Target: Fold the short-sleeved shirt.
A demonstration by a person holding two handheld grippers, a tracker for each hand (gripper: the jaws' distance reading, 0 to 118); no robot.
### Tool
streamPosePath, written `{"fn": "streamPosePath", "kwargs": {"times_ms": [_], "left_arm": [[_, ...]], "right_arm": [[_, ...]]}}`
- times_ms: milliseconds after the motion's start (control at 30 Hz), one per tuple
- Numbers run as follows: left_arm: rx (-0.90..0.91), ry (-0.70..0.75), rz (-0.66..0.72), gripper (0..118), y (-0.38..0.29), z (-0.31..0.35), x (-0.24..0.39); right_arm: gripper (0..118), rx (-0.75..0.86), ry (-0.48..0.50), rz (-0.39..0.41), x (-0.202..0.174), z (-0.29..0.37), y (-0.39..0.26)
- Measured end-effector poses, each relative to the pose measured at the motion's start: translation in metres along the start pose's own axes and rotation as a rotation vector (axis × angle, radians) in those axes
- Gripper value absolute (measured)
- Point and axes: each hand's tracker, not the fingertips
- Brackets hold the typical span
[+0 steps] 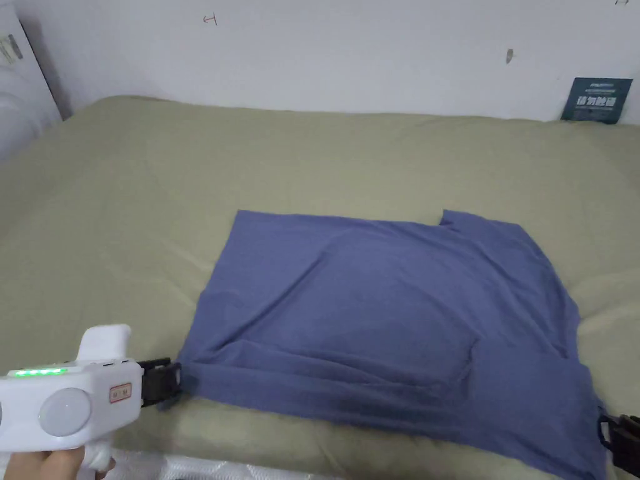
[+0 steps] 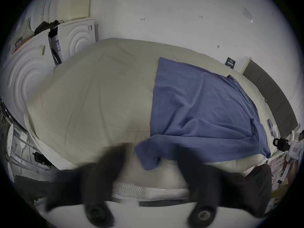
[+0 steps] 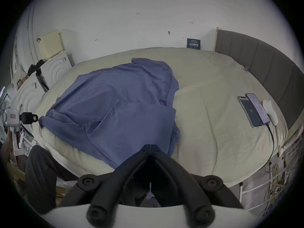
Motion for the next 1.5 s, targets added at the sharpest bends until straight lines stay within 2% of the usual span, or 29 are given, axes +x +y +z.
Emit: {"fn": "streamPosePath", "kwargs": {"times_ms": [33, 200, 233, 267, 300, 333, 367, 400, 433, 467, 500, 533, 600, 700, 733, 767, 800, 867, 900, 967, 1067, 1133, 1400, 1500], "left_arm": [[-0.034, -0.006, -0.005, 118, 0.000, -0.009, -0.001], [-0.070, -0.002, 0.002, 115, 0.008, -0.045, 0.005], [-0.094, 0.016, -0.016, 107, 0.009, -0.054, 0.007], [-0.107, 0.036, -0.031, 87, 0.009, -0.060, 0.009], [-0.118, 0.063, -0.039, 56, 0.009, -0.059, 0.010], [-0.113, 0.036, -0.033, 31, 0.008, -0.057, 0.011], [-0.117, 0.013, -0.031, 16, 0.006, -0.053, 0.014], [-0.115, -0.005, -0.039, 9, 0.006, -0.048, 0.018], [-0.113, -0.007, -0.059, 8, 0.005, -0.036, 0.031], [-0.104, 0.002, -0.094, 8, 0.004, -0.031, 0.037], [-0.109, 0.007, -0.101, 8, 0.003, -0.029, 0.040], [-0.123, 0.013, -0.104, 8, 0.002, -0.027, 0.042], [-0.117, 0.019, -0.105, 8, 0.005, -0.025, 0.042], [-0.119, 0.014, -0.078, 8, 0.007, -0.024, 0.038], [-0.117, 0.016, -0.075, 8, 0.007, -0.024, 0.037], [-0.116, 0.015, -0.073, 8, 0.007, -0.022, 0.038], [-0.118, 0.013, -0.073, 8, 0.006, -0.019, 0.038], [-0.115, 0.008, -0.075, 8, 0.011, -0.021, 0.035], [-0.114, 0.003, -0.076, 8, 0.012, -0.018, 0.035], [-0.104, -0.013, -0.076, 8, 0.020, -0.016, 0.034], [-0.082, -0.039, -0.079, 8, 0.043, -0.012, 0.033], [-0.071, -0.056, -0.072, 8, 0.065, -0.019, 0.034], [-0.076, -0.062, -0.096, 8, 0.152, -0.085, 0.057], [-0.103, -0.051, -0.099, 8, 0.169, -0.117, 0.064]], "right_arm": [[0, -0.006, 0.007, -0.004, 0.000, 0.000, 0.000], [0, -0.037, 0.013, 0.010, 0.004, -0.005, -0.006], [0, -0.043, 0.012, 0.010, 0.005, -0.007, -0.007], [0, -0.049, 0.013, 0.008, 0.007, -0.008, -0.009], [0, -0.055, 0.015, 0.000, 0.008, -0.009, -0.010], [0, -0.068, 0.022, -0.012, 0.009, -0.008, -0.010], [5, -0.074, 0.022, -0.015, 0.013, -0.009, -0.012], [31, -0.087, 0.024, -0.019, 0.015, -0.009, -0.012], [78, -0.094, 0.020, -0.017, 0.015, -0.008, -0.013], [92, -0.105, 0.039, -0.024, 0.016, -0.008, -0.014], [92, -0.128, 0.045, -0.017, 0.024, -0.014, -0.015], [92, -0.143, 0.076, -0.025, 0.028, -0.017, -0.015], [92, -0.160, 0.073, -0.003, 0.027, -0.023, -0.017], [84, -0.210, 0.074, 0.055, 0.024, -0.031, -0.022], [74, -0.231, 0.060, 0.076, 0.025, -0.032, -0.023], [46, -0.228, 0.033, 0.107, 0.014, -0.027, -0.023], [4, -0.209, -0.010, 0.135, 0.012, -0.025, -0.024], [3, -0.217, 0.066, 0.064, 0.020, -0.019, -0.016], [3, -0.192, 0.046, 0.060, 0.023, -0.017, -0.013], [3, -0.150, 0.024, 0.095, 0.023, -0.013, 0.001], [3, -0.103, 0.041, 0.078, 0.015, -0.012, 0.035], [3, -0.080, 0.033, 0.095, 0.013, -0.020, 0.060], [3, -0.093, -0.026, 0.156, 0.010, -0.101, 0.155], [3, -0.116, -0.036, 0.144, 0.016, -0.137, 0.175]]}}
